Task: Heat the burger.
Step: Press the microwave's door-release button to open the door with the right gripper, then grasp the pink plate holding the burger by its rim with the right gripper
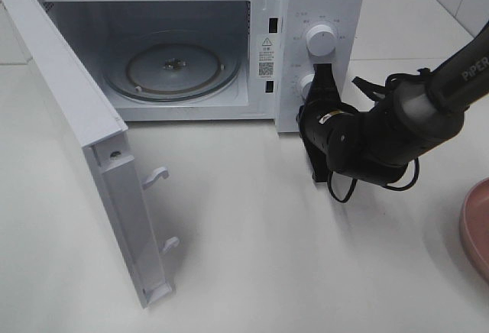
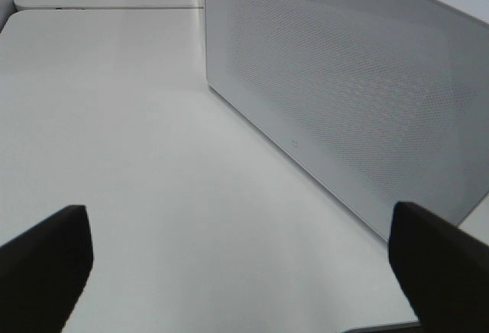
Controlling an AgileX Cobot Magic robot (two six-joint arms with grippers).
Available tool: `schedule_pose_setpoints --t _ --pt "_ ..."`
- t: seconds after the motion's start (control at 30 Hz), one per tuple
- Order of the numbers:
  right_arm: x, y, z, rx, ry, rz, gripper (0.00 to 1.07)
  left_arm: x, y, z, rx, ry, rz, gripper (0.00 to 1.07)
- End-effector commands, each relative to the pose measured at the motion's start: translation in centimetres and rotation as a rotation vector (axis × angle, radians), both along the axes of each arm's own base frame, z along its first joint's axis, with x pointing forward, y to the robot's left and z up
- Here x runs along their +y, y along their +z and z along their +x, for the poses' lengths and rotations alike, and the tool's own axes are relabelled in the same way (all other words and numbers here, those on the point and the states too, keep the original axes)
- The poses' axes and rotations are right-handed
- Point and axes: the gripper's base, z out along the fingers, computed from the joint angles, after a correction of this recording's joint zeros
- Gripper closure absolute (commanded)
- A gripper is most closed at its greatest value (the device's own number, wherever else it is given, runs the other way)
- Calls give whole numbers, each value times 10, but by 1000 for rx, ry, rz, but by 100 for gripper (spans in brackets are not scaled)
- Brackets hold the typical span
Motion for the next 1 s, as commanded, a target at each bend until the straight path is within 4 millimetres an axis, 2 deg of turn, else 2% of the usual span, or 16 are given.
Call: schedule_pose_setpoints --t 0.03,0.2,0.6,0.77,1.0 --pt "-3 17 1 -66 26 10 107 -1 0 -3 -19 -7 -8 9" --pt "-4 17 -9 0 70 -4 107 -1 0 -3 -19 -7 -8 9" --pt "-10 30 -33 23 192 -70 107 -1 0 -3 -19 -7 -8 9" --pt "-12 39 -49 45 316 -158 107 -1 0 -3 -19 -7 -8 9" --pt "-11 50 -58 59 460 -282 107 -1 0 -3 -19 -7 -8 9"
